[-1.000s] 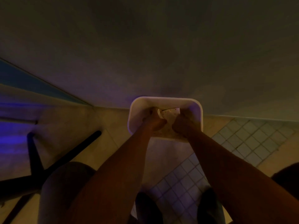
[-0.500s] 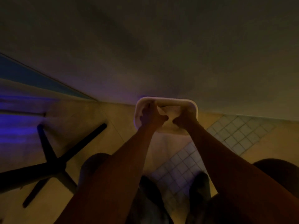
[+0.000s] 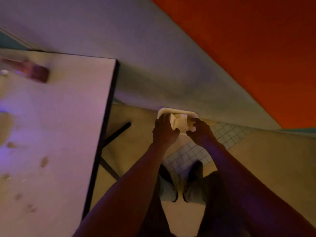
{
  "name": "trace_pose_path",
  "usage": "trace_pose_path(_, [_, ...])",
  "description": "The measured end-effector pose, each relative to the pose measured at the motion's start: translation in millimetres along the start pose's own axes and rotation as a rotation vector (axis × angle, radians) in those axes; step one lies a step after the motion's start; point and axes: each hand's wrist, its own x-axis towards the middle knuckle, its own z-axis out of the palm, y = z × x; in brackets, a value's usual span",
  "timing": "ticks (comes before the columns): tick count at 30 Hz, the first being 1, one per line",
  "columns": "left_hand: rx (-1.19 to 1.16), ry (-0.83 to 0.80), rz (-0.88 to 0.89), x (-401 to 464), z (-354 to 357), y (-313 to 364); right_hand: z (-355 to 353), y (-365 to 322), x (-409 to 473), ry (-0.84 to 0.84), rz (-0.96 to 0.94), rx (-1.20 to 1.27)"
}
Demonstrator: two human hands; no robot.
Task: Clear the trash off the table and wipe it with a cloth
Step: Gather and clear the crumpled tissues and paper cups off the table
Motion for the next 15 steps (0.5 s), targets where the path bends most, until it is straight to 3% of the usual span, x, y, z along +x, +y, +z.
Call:
trace_pose_path(7, [-0.113,0.042,0.071,-103.6,-80.5,40.7,-53.3,-54.9,-107.0,0.044,-0.073,0.015])
trace_pose_path(15, [-0.256,0.22,0.101,-197.6,-180.0,39.9,-80.5,-139.1,-181.5,0.067,-0.268,0.001])
